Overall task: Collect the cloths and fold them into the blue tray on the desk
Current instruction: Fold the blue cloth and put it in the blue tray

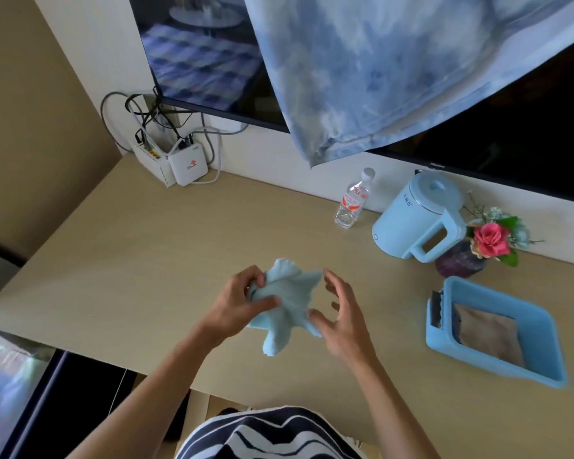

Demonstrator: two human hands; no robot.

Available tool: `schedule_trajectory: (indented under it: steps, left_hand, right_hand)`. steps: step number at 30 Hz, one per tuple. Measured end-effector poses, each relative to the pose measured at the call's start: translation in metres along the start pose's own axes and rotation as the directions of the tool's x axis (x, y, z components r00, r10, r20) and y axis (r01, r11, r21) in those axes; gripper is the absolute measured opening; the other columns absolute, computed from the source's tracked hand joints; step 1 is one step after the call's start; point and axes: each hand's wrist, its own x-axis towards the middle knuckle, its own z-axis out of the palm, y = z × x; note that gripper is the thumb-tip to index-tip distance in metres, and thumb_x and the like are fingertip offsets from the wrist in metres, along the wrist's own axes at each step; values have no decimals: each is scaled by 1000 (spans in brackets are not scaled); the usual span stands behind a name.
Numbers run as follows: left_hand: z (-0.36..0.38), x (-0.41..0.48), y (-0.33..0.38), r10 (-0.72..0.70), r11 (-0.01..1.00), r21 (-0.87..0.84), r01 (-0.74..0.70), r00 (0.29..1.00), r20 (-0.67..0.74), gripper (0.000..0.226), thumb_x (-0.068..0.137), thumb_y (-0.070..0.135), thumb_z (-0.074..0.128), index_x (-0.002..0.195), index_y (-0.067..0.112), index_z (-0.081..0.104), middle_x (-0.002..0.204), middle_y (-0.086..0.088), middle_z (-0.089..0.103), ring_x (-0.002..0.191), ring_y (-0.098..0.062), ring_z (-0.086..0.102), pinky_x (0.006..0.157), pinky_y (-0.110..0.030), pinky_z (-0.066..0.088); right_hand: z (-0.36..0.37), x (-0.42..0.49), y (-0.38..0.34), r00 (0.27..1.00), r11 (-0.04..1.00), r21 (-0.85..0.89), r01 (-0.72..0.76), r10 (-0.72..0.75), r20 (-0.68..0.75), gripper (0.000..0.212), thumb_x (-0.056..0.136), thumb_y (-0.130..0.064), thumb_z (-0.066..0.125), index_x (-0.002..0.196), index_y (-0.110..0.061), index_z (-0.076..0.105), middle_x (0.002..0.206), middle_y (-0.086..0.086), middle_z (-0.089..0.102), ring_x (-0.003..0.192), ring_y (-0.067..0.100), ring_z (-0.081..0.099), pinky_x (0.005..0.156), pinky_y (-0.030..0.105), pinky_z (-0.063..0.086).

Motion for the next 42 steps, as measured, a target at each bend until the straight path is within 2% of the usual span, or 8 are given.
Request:
schedule_trajectory:
  steps: [4, 7, 14, 20, 28, 33, 37, 42]
  left_hand:
    - [5, -5, 38, 90, 974, -224, -40, 972, 219, 49, 78, -6, 66, 116, 19, 50, 95, -5, 67, 81, -20, 63, 66, -28, 53]
    - [9, -5, 52, 131, 984, -149, -93, 954, 268, 74, 73, -13, 57, 138, 24, 50, 118, -11, 67, 103, -25, 66, 84, -34, 57]
    - [26, -3, 62, 126, 992, -65, -112, 955, 270, 22, 83, 15, 76, 102, 14, 65, 91, -1, 69, 82, -16, 65, 69, -28, 52]
    - [41, 2, 74, 239, 970, -34, -239, 933, 268, 18, 89, 17, 69, 99, 9, 56, 96, -9, 65, 83, -14, 63, 73, -30, 52]
    - [55, 13, 92, 283, 939, 137, -315, 935, 214, 27, 93, 33, 62, 85, 9, 56, 79, -22, 61, 67, -21, 55, 64, -53, 48]
    - [54, 22, 100, 291, 915, 240, -325, 942, 164, 22, 88, 28, 73, 80, 12, 61, 83, -7, 70, 82, -25, 66, 76, -50, 53]
    - [40, 32, 108, 418, 771, 416, -483, 875, 242, 20, 80, 25, 82, 82, 10, 69, 101, 3, 70, 102, -22, 56, 90, -37, 46]
    - [23, 48, 115, 406, 669, 560, -488, 872, 274, 26, 77, 28, 84, 90, 9, 72, 97, 0, 70, 94, -15, 60, 86, -28, 44]
  right_hand:
    - [-18, 9, -16, 994, 970, 242, -20, -8, 113, 75, 82, -1, 65, 145, -33, 41, 137, -8, 58, 129, 0, 51, 110, 25, 41]
    - [-29, 10, -29, 995, 893, 448, -42, -6, 104, 56, 78, -8, 68, 128, -30, 59, 106, 11, 71, 98, 14, 69, 84, 27, 55]
    - [-40, 7, -43, 997, 908, 413, 70, -50, -58, 12, 76, -9, 71, 80, -13, 60, 75, -1, 62, 69, 11, 55, 61, 20, 46]
    - [-39, 7, -51, 995, 906, 411, 101, -85, -57, 9, 74, -5, 60, 78, -8, 52, 72, 4, 54, 66, 15, 48, 59, 32, 42]
    - [-49, 11, -54, 986, 933, 346, 96, -137, 96, 13, 78, -24, 69, 84, -13, 64, 76, -2, 62, 73, 10, 56, 66, 21, 46]
    - [-57, 21, -55, 991, 949, 292, 122, -132, 13, 22, 83, -28, 62, 78, -6, 62, 78, 15, 64, 74, 15, 57, 72, 29, 44]
    - [-73, 33, -58, 976, 955, 202, 215, -218, -6, 18, 89, -18, 57, 75, -6, 56, 71, 7, 57, 71, 11, 50, 67, 24, 38]
    - [-88, 52, -58, 943, 938, -106, 329, -333, -20, 28, 96, -36, 56, 78, -15, 51, 64, 1, 48, 60, 8, 40, 57, 21, 35]
